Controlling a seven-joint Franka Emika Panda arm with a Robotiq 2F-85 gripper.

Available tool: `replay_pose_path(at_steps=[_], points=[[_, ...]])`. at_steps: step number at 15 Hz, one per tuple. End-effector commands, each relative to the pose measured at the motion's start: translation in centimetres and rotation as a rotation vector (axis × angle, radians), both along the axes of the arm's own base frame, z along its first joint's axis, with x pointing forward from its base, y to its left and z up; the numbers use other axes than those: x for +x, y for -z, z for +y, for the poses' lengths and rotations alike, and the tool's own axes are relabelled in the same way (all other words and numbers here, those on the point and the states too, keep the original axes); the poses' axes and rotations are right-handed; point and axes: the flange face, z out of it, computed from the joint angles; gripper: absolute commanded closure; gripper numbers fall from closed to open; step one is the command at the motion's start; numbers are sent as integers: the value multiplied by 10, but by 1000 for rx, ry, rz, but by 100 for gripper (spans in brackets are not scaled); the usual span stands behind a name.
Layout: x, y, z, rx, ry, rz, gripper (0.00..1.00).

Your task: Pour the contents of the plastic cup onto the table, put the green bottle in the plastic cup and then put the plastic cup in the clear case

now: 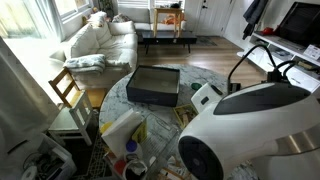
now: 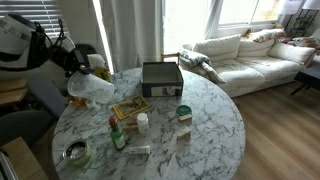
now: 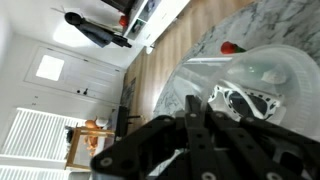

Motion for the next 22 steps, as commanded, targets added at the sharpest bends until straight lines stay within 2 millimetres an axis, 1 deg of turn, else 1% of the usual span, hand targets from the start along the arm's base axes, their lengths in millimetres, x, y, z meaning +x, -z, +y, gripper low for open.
replay_pose_path(at_steps=[1, 4, 6, 10, 11, 12, 13, 15, 18, 20, 21, 22], points=[[5, 7, 18, -186, -66, -29, 99], [5, 9, 20, -351, -90, -45, 99], [5, 9, 19, -426, -91, -60, 99], [6, 12, 15, -480, -86, -64, 99], [8, 8, 18, -485, -117, -114, 99], [10, 6, 19, -545, -140, -155, 99], [11, 4, 22, -578, -189, -168, 99], [15, 1, 24, -631, -223, -213, 99], [14, 4, 19, -657, -229, -203, 99], [14, 2, 21, -650, -276, -228, 99], [15, 3, 18, -669, -255, -207, 99], [15, 3, 16, -647, -236, -202, 99]])
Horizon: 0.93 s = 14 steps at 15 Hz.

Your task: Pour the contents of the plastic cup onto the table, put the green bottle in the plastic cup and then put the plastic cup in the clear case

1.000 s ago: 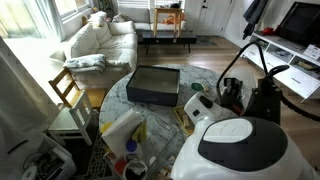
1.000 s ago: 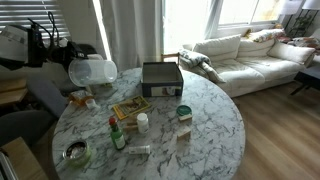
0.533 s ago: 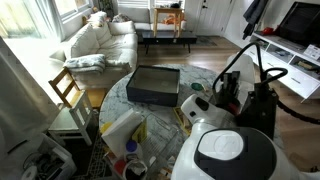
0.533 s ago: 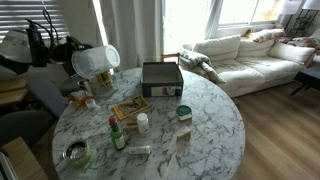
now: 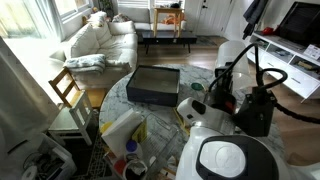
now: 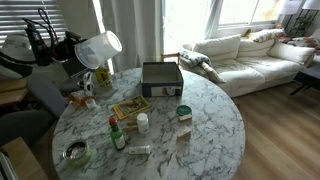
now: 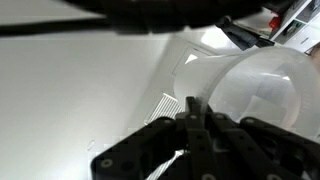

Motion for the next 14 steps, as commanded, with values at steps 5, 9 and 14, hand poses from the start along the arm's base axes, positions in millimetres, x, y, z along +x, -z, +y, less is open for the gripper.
replay_pose_path(at_steps=[5, 9, 14], points=[[0, -3, -25, 126, 158, 32, 99], [9, -25, -40, 302, 271, 57, 99], [15, -53, -50, 548, 320, 96, 99]])
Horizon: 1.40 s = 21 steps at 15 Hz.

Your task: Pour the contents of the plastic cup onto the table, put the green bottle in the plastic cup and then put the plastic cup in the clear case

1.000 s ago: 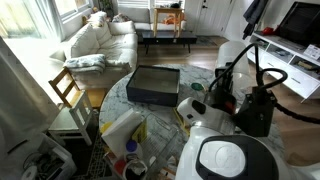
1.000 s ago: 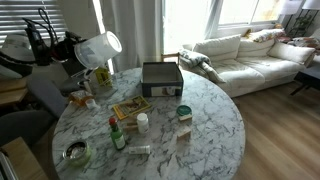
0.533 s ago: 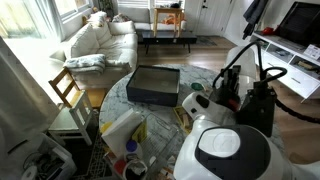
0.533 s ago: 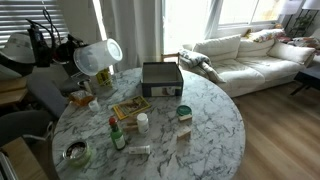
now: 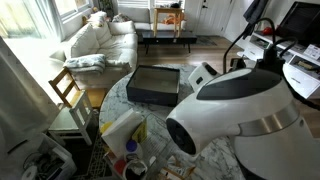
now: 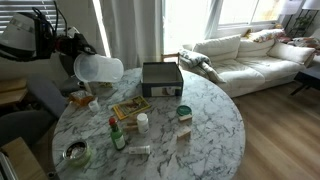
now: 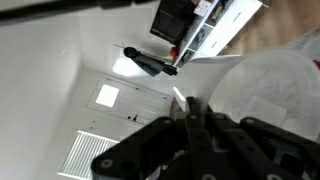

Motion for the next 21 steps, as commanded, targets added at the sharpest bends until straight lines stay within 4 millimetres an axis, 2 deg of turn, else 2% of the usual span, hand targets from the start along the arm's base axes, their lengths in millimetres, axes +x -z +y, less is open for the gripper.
replay_pose_path(at_steps=[1, 5, 11, 12, 15, 16, 18, 21], points=[[-3, -21, -8, 195, 25, 24, 99], [-10, -20, -14, 412, 28, 38, 99], [-23, 3, -14, 744, 88, 58, 99], [-13, 1, -10, 654, 76, 44, 95], [-17, 5, -10, 706, 92, 50, 95], [-17, 4, -10, 709, 92, 50, 99], [-16, 12, -19, 848, 184, 54, 99], [-18, 27, -36, 969, 283, 51, 99]])
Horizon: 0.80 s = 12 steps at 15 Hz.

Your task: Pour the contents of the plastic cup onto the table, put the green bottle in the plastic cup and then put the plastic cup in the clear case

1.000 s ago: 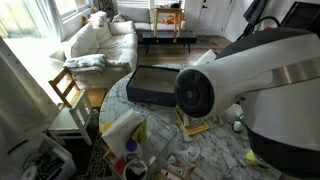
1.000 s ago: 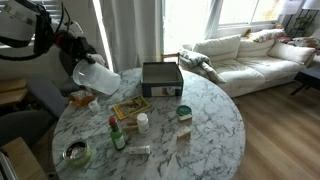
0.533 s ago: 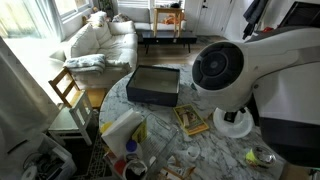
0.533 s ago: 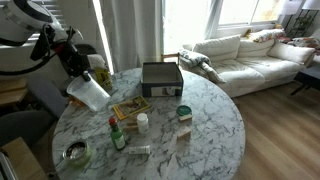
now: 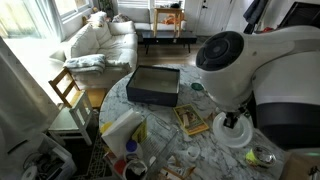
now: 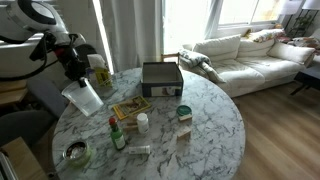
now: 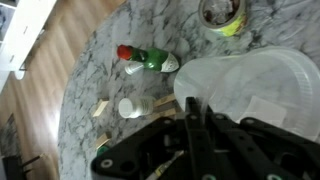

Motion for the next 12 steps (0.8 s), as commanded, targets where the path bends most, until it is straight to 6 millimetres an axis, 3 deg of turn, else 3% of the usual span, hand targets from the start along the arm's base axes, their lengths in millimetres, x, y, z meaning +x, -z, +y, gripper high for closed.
replay_pose_path(at_steps=[1, 7, 12], points=[[0, 18, -25, 169, 107, 15, 99], [2, 46, -61, 424, 321, -74, 99], [1, 56, -76, 636, 495, -151, 99]])
